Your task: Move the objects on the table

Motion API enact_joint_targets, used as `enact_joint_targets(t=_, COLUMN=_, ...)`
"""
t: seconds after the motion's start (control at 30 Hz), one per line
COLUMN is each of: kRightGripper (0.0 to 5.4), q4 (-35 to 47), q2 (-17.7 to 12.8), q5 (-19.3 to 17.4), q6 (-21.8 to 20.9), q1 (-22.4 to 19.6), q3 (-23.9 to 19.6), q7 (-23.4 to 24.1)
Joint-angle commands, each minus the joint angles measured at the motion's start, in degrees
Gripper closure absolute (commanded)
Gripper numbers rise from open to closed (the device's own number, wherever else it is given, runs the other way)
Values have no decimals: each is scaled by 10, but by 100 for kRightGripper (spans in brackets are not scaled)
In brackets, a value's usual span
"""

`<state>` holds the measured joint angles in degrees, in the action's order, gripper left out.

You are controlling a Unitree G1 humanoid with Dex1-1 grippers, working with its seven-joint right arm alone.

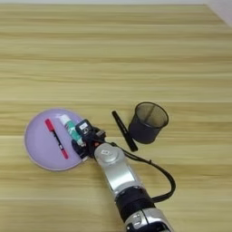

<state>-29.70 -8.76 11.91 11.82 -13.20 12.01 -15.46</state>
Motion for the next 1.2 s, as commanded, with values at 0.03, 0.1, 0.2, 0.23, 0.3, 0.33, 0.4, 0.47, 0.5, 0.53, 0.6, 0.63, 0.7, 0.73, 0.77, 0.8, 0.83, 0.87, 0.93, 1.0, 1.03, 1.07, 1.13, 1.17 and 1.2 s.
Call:
enact_joint_targets(t=0.03, kRightGripper=234, q4=18, q2=-7, q5=2, q6=-10, q1=-31, q3=2, q7=-4)
enact_joint_targets(t=0.1, kRightGripper=260, q4=19, q2=-8, q5=2, q6=-9, q1=-31, q3=2, q7=-6)
enact_joint_targets(t=0.2, kRightGripper=294, q4=19, q2=-8, q5=1, q6=-8, q1=-30, q3=3, q7=-8)
enact_joint_targets(t=0.23, kRightGripper=305, q4=20, q2=-8, q5=1, q6=-7, q1=-30, q3=4, q7=-8)
enact_joint_targets(t=0.3, kRightGripper=329, q4=20, q2=-9, q5=1, q6=-7, q1=-30, q3=3, q7=-9)
enact_joint_targets(t=0.33, kRightGripper=337, q4=20, q2=-9, q5=1, q6=-7, q1=-30, q3=3, q7=-10)
enact_joint_targets(t=0.4, kRightGripper=351, q4=20, q2=-9, q5=1, q6=-6, q1=-29, q3=4, q7=-10)
enact_joint_targets(t=0.47, kRightGripper=362, q4=21, q2=-9, q5=0, q6=-6, q1=-29, q3=3, q7=-10)
enact_joint_targets(t=0.5, kRightGripper=363, q4=21, q2=-9, q5=0, q6=-6, q1=-29, q3=3, q7=-10)
enact_joint_targets(t=0.53, kRightGripper=365, q4=21, q2=-9, q5=-1, q6=-6, q1=-29, q3=3, q7=-10)
enact_joint_targets(t=0.6, kRightGripper=373, q4=22, q2=-9, q5=-1, q6=-6, q1=-29, q3=3, q7=-11)
enact_joint_targets(t=0.63, kRightGripper=375, q4=23, q2=-9, q5=-1, q6=-6, q1=-28, q3=2, q7=-11)
enact_joint_targets(t=0.7, kRightGripper=379, q4=24, q2=-9, q5=-3, q6=-7, q1=-28, q3=0, q7=-11)
enact_joint_targets(t=0.73, kRightGripper=379, q4=25, q2=-8, q5=-5, q6=-8, q1=-28, q3=-2, q7=-9)
enact_joint_targets(t=0.77, kRightGripper=380, q4=27, q2=-8, q5=-7, q6=-8, q1=-29, q3=-4, q7=-9)
enact_joint_targets(t=0.8, kRightGripper=380, q4=28, q2=-8, q5=-9, q6=-9, q1=-29, q3=-5, q7=-9)
enact_joint_targets(t=0.83, kRightGripper=380, q4=29, q2=-7, q5=-10, q6=-10, q1=-29, q3=-6, q7=-9)
enact_joint_targets(t=0.87, kRightGripper=380, q4=30, q2=-7, q5=-11, q6=-10, q1=-29, q3=-7, q7=-9)
enact_joint_targets(t=0.93, kRightGripper=381, q4=34, q2=-6, q5=-14, q6=-12, q1=-29, q3=-11, q7=-9)
enact_joint_targets(t=1.0, kRightGripper=381, q4=36, q2=-5, q5=-17, q6=-13, q1=-30, q3=-15, q7=-8)
enact_joint_targets(t=1.03, kRightGripper=381, q4=37, q2=-5, q5=-18, q6=-13, q1=-30, q3=-16, q7=-9)
enact_joint_targets(t=1.07, kRightGripper=381, q4=38, q2=-5, q5=-19, q6=-14, q1=-30, q3=-17, q7=-9)
enact_joint_targets(t=1.13, kRightGripper=383, q4=40, q2=-4, q5=-20, q6=-15, q1=-29, q3=-19, q7=-10)
enact_joint_targets(t=1.17, kRightGripper=383, q4=41, q2=-3, q5=-21, q6=-16, q1=-29, q3=-20, q7=-10)
enact_joint_targets(t=1.2, kRightGripper=383, q4=42, q2=-2, q5=-22, q6=-16, q1=-28, q3=-21, q7=-10)
